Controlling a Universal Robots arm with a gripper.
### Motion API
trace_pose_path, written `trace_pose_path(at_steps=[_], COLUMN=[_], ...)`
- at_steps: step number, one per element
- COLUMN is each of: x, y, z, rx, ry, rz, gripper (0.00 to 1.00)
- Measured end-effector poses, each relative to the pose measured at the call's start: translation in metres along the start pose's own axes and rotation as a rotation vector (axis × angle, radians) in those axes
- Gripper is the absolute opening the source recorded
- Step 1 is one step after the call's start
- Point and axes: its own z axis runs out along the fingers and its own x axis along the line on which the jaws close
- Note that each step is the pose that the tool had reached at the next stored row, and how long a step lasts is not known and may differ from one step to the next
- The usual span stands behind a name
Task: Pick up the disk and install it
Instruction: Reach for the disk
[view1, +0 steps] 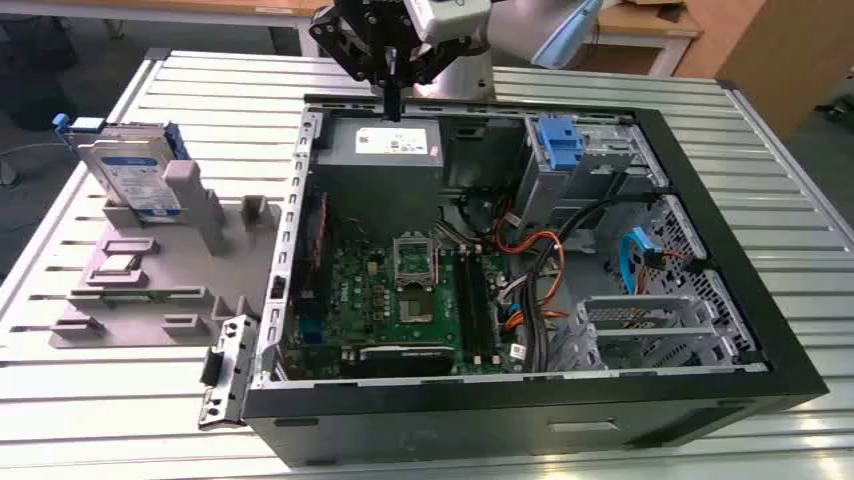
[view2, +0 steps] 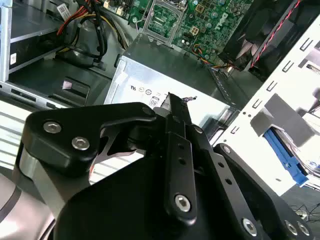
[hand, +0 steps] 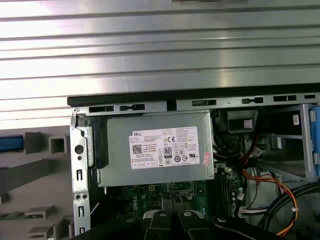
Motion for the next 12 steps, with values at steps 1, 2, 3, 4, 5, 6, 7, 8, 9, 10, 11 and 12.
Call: trace_pose_path(at_steps=[1, 2, 3, 4, 5, 6, 7, 8, 9, 10, 11, 12], x=[0.0000, 0.0000, 0.0000, 0.0000, 0.0000, 0.0000, 0.0000, 0.0000, 0.0000, 0.0000, 0.0000, 0.0001], y=[0.0000, 0.0000, 0.0000, 0.0000, 0.0000, 0.0000, 0.0000, 0.0000, 0.0000, 0.0000, 0.0000, 0.0000], z=[0.0000, 0.0000, 0.0000, 0.0000, 0.0000, 0.0000, 0.0000, 0.0000, 0.0000, 0.0000, 0.0000, 0.0000], rx=[0.0000, 0.0000, 0.0001, 0.0000, 0.0000, 0.0000, 0.0000, 0.0000, 0.0001, 0.0001, 0.0000, 0.0000], ry=[0.0000, 0.0000, 0.0000, 0.0000, 0.0000, 0.0000, 0.0000, 0.0000, 0.0000, 0.0000, 0.0000, 0.0000], rz=[0.000, 0.000, 0.000, 0.000, 0.000, 0.000, 0.000, 0.000, 0.000, 0.000, 0.000, 0.000], gripper=[0.11, 0.11, 0.11, 0.11, 0.11, 0.11, 0.11, 0.11, 0.11, 0.11, 0.11, 0.11])
